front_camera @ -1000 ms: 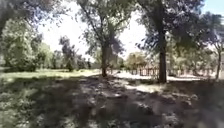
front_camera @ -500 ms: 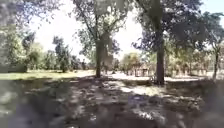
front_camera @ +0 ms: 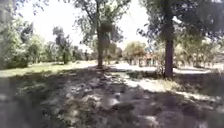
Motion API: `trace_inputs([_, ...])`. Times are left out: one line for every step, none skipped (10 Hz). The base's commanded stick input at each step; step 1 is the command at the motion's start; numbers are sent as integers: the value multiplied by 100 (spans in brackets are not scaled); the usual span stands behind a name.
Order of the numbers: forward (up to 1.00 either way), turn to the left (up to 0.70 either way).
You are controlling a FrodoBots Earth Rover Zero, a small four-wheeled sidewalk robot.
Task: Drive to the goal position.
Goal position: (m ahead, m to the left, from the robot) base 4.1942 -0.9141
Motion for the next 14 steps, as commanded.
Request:
trace_inputs([85, 0])
trace_inputs([85, 0])
trace_inputs([85, 0])
trace_inputs([85, 0])
trace_inputs([85, 0])
trace_inputs([85, 0])
trace_inputs([85, 0])
trace_inputs([85, 0])
trace_inputs([85, 0])
trace_inputs([85, 0])
trace_inputs([85, 0])
trace_inputs([85, 0])
trace_inputs([85, 0])
trace_inputs([85, 0])
